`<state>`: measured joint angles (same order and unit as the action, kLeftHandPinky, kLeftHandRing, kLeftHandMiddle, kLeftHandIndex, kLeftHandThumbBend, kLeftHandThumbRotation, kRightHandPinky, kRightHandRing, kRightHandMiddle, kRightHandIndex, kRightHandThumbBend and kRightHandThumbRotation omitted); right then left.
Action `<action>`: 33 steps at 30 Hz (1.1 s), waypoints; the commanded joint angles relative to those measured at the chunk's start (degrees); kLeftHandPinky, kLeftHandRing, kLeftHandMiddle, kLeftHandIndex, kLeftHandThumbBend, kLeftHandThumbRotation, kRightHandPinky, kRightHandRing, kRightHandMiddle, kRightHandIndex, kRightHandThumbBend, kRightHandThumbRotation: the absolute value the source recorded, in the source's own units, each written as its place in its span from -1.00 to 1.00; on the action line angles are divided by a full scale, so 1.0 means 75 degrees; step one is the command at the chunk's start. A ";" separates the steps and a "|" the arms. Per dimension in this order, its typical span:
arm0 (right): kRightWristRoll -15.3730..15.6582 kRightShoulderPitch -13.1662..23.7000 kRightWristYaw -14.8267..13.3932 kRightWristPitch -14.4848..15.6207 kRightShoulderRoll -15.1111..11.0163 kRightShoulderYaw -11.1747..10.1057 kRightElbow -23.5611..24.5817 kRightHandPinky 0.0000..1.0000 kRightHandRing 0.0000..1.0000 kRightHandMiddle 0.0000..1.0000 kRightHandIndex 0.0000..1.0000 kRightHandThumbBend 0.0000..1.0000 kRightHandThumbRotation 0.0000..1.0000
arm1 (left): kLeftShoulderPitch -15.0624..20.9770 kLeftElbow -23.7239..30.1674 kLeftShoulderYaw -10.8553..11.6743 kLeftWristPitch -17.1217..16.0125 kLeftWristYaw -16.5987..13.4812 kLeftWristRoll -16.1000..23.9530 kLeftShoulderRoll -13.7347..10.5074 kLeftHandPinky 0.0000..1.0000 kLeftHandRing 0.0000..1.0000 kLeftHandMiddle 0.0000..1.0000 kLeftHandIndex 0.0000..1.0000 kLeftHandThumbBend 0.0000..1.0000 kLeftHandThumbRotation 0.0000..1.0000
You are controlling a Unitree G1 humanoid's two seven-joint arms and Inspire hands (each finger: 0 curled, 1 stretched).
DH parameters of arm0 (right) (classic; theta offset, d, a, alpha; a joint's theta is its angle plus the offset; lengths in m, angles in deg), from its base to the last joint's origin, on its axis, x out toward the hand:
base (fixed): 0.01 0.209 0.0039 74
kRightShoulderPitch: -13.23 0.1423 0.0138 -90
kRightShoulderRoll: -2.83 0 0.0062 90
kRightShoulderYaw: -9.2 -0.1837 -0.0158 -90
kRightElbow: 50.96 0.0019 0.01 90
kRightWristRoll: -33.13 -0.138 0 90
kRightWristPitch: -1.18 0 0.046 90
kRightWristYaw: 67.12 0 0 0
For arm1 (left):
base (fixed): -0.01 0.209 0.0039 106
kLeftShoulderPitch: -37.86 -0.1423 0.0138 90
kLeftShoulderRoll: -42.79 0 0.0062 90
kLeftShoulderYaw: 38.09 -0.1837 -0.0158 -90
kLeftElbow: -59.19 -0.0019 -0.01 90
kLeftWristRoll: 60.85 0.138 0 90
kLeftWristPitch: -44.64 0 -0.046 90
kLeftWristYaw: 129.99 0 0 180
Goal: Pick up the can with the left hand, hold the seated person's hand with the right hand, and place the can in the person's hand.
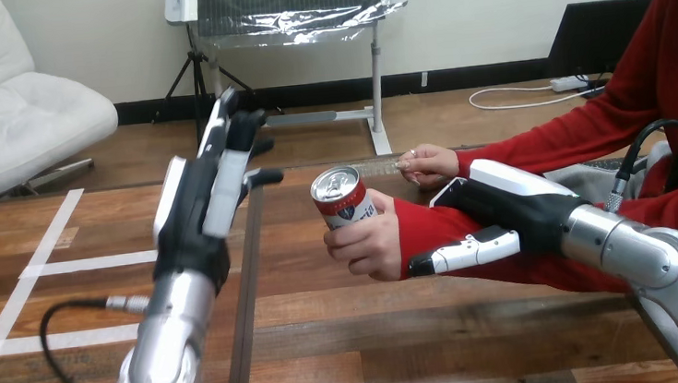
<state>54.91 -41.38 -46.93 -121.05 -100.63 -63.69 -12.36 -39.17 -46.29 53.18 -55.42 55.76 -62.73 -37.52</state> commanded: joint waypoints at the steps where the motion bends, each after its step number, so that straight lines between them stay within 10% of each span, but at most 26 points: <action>1: -0.0229 0.0050 0.0070 -0.0117 0.0263 -0.0092 0.0728 -0.20 -0.07 0.03 0.09 1.00 0.70 | -0.0184 0.0747 0.0157 -0.0180 -0.0085 -0.0094 0.0032 0.35 0.69 0.77 0.92 1.00 1.00; 14: -0.0255 -0.0443 0.0293 0.0313 0.0013 -0.0161 0.1606 0.16 0.42 0.46 0.50 1.00 0.90 | -0.1058 0.1408 0.0307 -0.0383 -0.0036 -0.0313 0.0048 0.29 0.64 0.71 0.74 0.95 1.00; 33: -0.0836 -0.1116 0.1299 0.1441 -0.0273 -0.0439 0.2938 0.31 0.61 0.65 0.69 1.00 0.90 | -0.1789 0.2098 0.0474 -0.0382 0.0007 -0.0406 -0.0032 0.25 0.60 0.65 0.61 0.77 1.00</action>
<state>50.63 -50.89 -38.11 -111.49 -101.65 -64.75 5.22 -53.80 -34.69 55.92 -56.70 55.62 -65.05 -37.34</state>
